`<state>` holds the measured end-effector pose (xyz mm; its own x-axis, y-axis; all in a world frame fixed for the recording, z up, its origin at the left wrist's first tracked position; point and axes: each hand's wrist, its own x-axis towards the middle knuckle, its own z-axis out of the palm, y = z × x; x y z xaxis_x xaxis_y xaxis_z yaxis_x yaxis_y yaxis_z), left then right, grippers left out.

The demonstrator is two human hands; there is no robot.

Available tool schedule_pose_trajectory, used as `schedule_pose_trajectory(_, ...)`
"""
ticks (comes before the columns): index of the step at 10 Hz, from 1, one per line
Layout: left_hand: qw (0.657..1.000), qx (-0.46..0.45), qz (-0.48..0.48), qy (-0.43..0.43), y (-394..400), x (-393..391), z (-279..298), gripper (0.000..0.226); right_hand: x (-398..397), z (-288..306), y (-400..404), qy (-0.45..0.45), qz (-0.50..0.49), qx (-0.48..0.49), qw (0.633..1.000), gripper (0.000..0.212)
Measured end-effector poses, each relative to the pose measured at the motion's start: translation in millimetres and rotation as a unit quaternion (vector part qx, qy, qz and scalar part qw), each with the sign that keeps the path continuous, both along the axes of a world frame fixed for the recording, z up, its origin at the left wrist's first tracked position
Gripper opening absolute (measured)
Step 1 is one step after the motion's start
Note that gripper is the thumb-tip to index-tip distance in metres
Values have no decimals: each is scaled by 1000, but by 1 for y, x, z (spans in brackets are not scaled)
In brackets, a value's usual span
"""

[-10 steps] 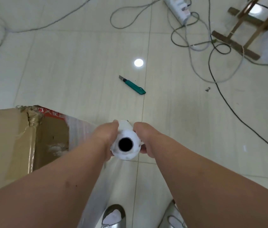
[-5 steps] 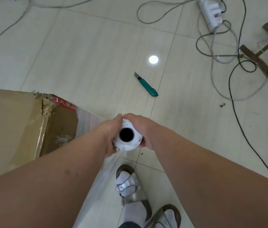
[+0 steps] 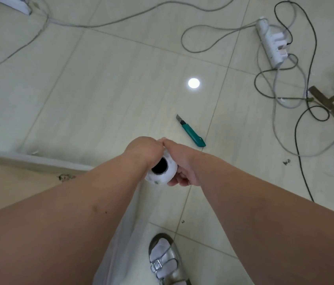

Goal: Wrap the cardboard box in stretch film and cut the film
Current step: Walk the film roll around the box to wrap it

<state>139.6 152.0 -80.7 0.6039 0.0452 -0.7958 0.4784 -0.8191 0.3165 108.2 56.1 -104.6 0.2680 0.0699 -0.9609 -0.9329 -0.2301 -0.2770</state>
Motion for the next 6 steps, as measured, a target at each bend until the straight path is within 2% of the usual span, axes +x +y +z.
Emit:
schedule_pose_trajectory(1, 997, 4, 80, -13, 14, 9, 1, 33, 15, -3, 3, -1, 7, -12, 1000, 67)
schedule_pose_trajectory(2, 960, -45, 273, 39, 21, 3, 1, 30, 29, -5, 3, -4, -1, -23, 1000, 58)
schedule_pose_trajectory(3, 945, -42, 311, 90, 80, 10, -250, 77, 37, 13, 0, -32, 83, 50, 995, 36)
schedule_pose_trajectory(4, 904, -80, 413, 75, 110, 28, -415, 114, 40, 57, 15, -93, 78, 67, 990, 47)
schedule_pose_trajectory(5, 949, -45, 312, 21, 36, 13, -83, 56, 51, -7, 3, -22, 157, 39, 987, 74)
schedule_pose_trajectory(6, 959, -2, 284, -11, 7, 14, 15, 35, 60, -5, 16, -49, 173, 15, 984, 62)
